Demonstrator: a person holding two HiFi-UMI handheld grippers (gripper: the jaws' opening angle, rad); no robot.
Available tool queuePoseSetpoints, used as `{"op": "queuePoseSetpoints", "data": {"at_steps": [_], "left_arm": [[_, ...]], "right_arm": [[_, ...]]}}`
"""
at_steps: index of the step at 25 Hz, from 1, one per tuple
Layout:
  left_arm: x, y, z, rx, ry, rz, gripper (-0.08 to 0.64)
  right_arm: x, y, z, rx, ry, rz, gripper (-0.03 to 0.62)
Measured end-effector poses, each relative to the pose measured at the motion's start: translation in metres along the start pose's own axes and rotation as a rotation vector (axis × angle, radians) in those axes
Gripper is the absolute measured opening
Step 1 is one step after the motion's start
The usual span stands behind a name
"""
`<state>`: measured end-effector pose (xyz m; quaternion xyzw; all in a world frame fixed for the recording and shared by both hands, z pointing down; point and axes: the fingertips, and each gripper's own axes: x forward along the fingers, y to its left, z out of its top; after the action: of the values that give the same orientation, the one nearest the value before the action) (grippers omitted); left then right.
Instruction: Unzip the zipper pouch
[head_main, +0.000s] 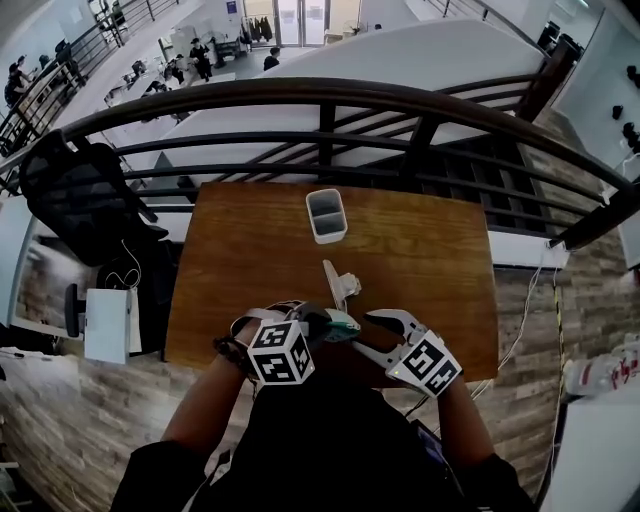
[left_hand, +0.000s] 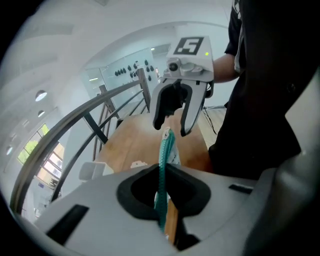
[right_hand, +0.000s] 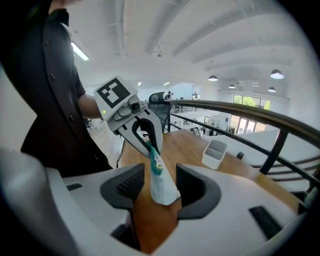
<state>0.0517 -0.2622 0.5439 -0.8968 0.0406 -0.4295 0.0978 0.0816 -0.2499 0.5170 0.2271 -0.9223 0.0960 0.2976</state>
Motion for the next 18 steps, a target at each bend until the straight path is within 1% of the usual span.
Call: {"op": "queuePoseSetpoints", "data": {"at_steps": [2, 5, 8, 11, 14, 15, 16, 18], "left_arm": [[-0.010, 0.003, 0.006, -0.013, -0.059, -0.003, 0.031], [-0.025, 0.005, 0.012, -0.028, -0.138, -0.018, 0.031], [-0.035, 0.007, 0.020, -0.041, -0.181, -0.026, 0.031], [-0.043, 0.010, 0.025, -0.059, -0.208, -0.027, 0.031], [-0.050, 0.011, 0.023, -0.088, -0.240, -0.030, 0.029], [-0.052, 0.012, 0.022, -0.095, -0.246, -0.030, 0.029], [-0.053, 0.013, 0.022, -0.101, -0.249, -0.031, 0.029], [-0.055, 0.014, 0.022, -0.115, -0.255, -0.033, 0.029]], "right_arm": [[-0.006, -0.001, -0.001, 0.024, -0.036, 0.016, 0.199], [-0.006, 0.003, 0.003, 0.017, -0.078, 0.047, 0.199], [-0.010, 0.006, 0.014, 0.011, -0.133, 0.091, 0.199], [-0.015, 0.012, 0.031, 0.043, -0.194, 0.154, 0.194], [-0.008, 0.015, 0.038, 0.053, -0.211, 0.180, 0.154], [-0.005, 0.015, 0.038, 0.057, -0.213, 0.183, 0.131], [-0.003, 0.014, 0.040, 0.061, -0.218, 0.184, 0.129], [-0.002, 0.011, 0.041, 0.058, -0.226, 0.182, 0.084]]}}
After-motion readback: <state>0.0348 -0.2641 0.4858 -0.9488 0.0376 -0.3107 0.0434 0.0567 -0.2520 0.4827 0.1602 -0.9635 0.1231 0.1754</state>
